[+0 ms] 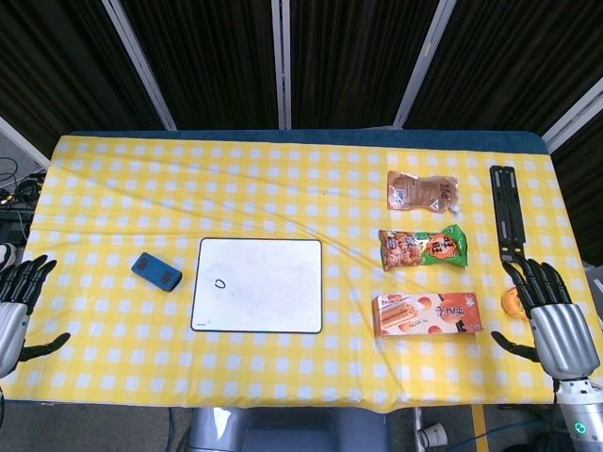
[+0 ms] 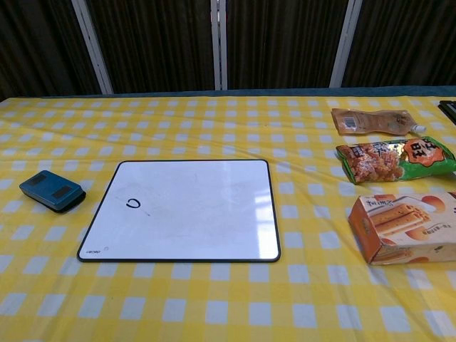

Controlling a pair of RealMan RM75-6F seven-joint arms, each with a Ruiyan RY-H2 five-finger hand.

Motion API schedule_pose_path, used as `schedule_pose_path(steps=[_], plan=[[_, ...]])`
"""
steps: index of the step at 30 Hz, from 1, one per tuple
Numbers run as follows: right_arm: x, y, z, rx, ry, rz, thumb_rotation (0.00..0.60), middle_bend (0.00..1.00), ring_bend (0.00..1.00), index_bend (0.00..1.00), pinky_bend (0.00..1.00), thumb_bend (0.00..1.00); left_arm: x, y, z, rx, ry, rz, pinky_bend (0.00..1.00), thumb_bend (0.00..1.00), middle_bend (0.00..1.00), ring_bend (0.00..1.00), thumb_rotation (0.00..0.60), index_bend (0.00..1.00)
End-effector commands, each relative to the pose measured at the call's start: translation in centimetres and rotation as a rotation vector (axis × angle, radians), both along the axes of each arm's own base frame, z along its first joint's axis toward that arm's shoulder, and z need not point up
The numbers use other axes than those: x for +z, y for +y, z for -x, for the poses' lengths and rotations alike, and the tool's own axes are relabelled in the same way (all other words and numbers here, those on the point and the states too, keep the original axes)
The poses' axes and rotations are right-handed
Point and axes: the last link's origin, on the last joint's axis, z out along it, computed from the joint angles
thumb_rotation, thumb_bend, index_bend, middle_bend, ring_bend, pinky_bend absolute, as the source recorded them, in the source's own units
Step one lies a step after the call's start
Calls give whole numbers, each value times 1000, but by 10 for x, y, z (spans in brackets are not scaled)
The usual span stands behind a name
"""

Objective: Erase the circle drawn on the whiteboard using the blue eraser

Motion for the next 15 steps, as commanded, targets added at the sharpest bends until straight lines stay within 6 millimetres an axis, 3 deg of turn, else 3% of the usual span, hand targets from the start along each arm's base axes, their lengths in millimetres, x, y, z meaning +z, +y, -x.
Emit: schedule_pose_path(steps=[1,5,8,11,15], plan=[[0,0,0,-1,-2,-2,600,0,0,0,0,0,0,0,0,-2,0,-1,0,0,0,0,600,0],[-1,-2,1,-4,-4,-7,600,0,0,0,0,0,-1,2,2,-4,5,4,0,0,0,0,600,0],[-1,-3,0,-5,-7,-8,600,0,0,0,0,0,-8,16,5,-16,22,25,0,0,0,0,600,0],[-1,-4,0,-4,3,-4,600,0,0,0,0,0,-20,44,9,-49,40,57,0,0,0,0,600,0],[-3,-6,3,-21,22,-2,600,0,0,0,0,0,-48,96,16,-117,133,155,0,0,0,0,600,0]])
